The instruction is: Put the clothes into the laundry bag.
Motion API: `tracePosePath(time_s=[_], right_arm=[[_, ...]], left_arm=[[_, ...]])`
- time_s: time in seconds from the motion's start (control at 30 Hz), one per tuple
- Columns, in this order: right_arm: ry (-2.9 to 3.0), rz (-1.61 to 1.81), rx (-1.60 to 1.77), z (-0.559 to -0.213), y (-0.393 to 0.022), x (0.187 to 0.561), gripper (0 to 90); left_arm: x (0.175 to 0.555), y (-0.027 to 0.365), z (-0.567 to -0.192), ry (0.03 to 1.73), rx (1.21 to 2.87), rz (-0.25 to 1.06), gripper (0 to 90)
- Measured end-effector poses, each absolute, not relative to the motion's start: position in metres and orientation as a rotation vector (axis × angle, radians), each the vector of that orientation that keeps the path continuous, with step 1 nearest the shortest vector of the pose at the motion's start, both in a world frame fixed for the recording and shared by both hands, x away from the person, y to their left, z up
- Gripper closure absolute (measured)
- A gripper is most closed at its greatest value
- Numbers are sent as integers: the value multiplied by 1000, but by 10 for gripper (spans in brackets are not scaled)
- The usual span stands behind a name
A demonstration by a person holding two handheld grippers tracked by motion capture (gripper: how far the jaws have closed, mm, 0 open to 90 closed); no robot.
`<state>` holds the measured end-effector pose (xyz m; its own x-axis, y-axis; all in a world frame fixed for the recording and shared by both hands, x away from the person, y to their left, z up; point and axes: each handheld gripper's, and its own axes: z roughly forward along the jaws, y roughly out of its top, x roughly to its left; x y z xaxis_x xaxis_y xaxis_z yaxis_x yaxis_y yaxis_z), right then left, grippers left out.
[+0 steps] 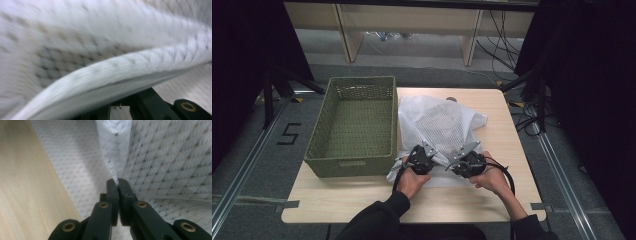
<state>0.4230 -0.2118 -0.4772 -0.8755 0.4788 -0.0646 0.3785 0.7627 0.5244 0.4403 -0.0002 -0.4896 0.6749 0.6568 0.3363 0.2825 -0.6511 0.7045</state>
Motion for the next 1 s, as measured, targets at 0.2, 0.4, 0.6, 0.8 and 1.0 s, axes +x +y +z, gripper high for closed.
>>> tracePosePath(time_s=[0.2,0.4,0.6,0.8,1.0], right_arm=[[2749,760,706,-479,-213,423,897],[2729,739,700,-477,-207,423,900],[2723,756,670,-480,-201,429,900],[2699,772,644,-483,-195,440,900],[2643,765,742,-489,-189,461,900]], left_arm=[[412,10,-488,649,2306,657,745],[399,10,-488,655,2385,889,477],[386,-14,-510,817,2245,353,394],[384,-17,-508,758,2263,272,828],[379,-14,-510,775,2234,245,896]])
